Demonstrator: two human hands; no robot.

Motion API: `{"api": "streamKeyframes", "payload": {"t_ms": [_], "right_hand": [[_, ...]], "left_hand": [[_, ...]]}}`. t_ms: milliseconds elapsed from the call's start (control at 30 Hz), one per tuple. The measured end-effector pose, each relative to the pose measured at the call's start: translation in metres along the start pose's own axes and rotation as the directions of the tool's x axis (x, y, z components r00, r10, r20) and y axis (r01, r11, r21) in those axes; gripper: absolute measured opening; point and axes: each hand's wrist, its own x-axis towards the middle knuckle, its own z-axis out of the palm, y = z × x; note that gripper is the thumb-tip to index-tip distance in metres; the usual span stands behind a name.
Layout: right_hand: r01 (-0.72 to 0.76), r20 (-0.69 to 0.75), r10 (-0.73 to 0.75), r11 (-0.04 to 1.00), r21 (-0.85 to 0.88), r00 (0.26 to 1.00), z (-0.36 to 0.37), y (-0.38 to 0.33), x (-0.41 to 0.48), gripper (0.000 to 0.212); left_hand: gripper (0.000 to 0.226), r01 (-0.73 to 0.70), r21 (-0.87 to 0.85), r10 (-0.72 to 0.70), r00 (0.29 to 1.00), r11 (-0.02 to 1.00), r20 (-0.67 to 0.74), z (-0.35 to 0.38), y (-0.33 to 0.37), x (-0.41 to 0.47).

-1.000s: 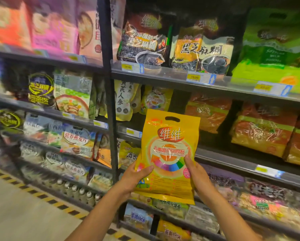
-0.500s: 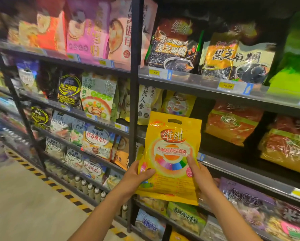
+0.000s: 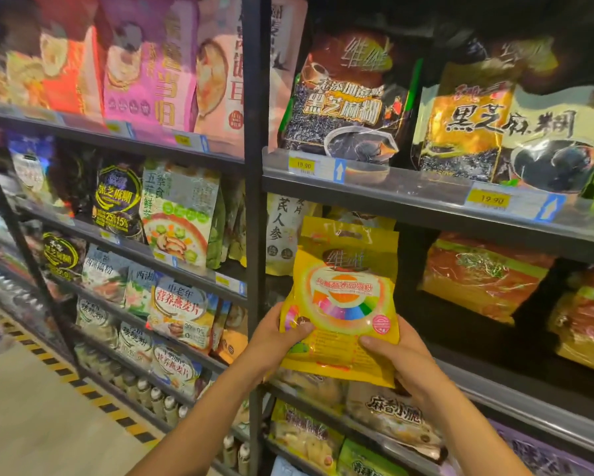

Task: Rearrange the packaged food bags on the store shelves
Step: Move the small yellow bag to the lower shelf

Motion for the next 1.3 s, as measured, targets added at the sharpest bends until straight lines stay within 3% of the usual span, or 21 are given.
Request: {"api": "streamKeyframes", "payload": {"t_ms": [200, 333, 400, 500, 600, 700, 833, 967, 1067, 1200, 1300], "right_hand": [[-0.022, -0.079, 0.013, 0.992, -0.121, 0.997, -0.023, -0.022, 0.064, 0.088], [0.007, -0.088, -0.017, 0.993, -0.121, 0.996, -0.028, -0.029, 0.099, 0.093], [0.052, -0.097, -0.069, 0.984, -0.169, 0.993, -0.027, -0.030, 0.116, 0.096], [0.047, -0.117, -0.075, 0.973, -0.225, 0.990, -0.031, -0.026, 0.139, 0.080], [0.008, -0.133, -0.050, 0.955, -0.297, 0.990, -0.036, -0.017, 0.155, 0.087], [0.040, -0.128, -0.099, 0.917, -0.396, 0.987, -0.031, -0.015, 0.164, 0.075], [0.074, -0.111, -0.147, 0.868, -0.490, 0.983, -0.030, -0.004, 0.174, 0.070], [0.059, -0.138, -0.143, 0.872, -0.485, 0.980, -0.036, 0.001, 0.186, 0.072], [0.045, -0.171, -0.144, 0.875, -0.483, 0.975, -0.036, 0.001, 0.197, 0.076], [0.030, -0.225, -0.163, 0.868, -0.496, 0.961, -0.038, -0.003, 0.215, 0.084], [0.023, -0.250, -0.177, 0.856, -0.516, 0.952, -0.039, -0.006, 0.228, 0.090]], "left_hand": [[0.023, -0.074, 0.239, 0.072, 0.997, 0.968, 0.018, 0.001, 0.026, 0.075], [0.028, -0.013, 0.343, 0.025, 0.999, 0.939, -0.030, 0.008, 0.035, 0.124], [0.038, 0.046, 0.363, -0.023, 0.997, 0.931, -0.067, 0.011, 0.034, 0.146], [0.044, 0.073, 0.360, -0.067, 0.997, 0.930, -0.029, 0.015, 0.029, 0.166], [0.072, 0.044, 0.402, -0.039, 0.999, 0.915, -0.020, 0.016, 0.023, 0.182], [0.083, 0.022, 0.452, -0.010, 1.000, 0.892, -0.029, 0.015, 0.021, 0.195], [0.077, 0.003, 0.571, -0.002, 1.000, 0.821, -0.002, 0.014, 0.017, 0.202], [0.106, -0.010, 0.687, -0.032, 0.998, 0.727, 0.048, 0.006, 0.012, 0.218], [0.100, -0.072, 0.639, 0.007, 0.995, 0.766, 0.103, 0.004, 0.012, 0.224], [0.106, -0.114, 0.563, 0.088, 0.993, 0.819, 0.073, 0.006, 0.003, 0.243], [0.098, -0.152, 0.537, 0.134, 0.988, 0.830, 0.072, 0.010, 0.002, 0.253]]}}
